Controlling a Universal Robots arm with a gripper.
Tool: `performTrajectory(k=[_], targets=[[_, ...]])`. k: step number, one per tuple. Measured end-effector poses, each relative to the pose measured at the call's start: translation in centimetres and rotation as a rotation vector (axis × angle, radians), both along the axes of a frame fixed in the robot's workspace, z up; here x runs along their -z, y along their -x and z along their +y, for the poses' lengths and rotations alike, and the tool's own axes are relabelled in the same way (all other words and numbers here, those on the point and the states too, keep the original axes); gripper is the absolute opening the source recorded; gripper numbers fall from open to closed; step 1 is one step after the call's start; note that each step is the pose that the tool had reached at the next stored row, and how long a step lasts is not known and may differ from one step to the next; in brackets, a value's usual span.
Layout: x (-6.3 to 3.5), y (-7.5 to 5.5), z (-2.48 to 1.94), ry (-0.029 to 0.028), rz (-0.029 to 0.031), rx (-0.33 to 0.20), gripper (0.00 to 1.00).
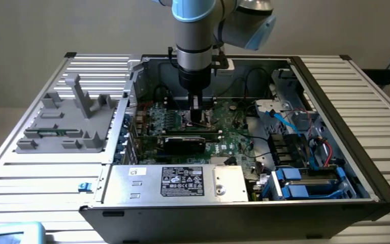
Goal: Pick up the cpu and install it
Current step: 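Place the cpu into insertion slot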
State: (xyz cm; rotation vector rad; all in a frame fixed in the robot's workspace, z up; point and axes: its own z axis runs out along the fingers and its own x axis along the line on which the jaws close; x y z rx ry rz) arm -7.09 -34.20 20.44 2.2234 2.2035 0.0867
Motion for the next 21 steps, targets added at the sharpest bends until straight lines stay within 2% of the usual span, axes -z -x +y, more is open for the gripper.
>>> performTrajectory(k=[21], targets=[[0.20, -0.12, 0.05, 0.0008, -0.0001, -0.001, 0.55]])
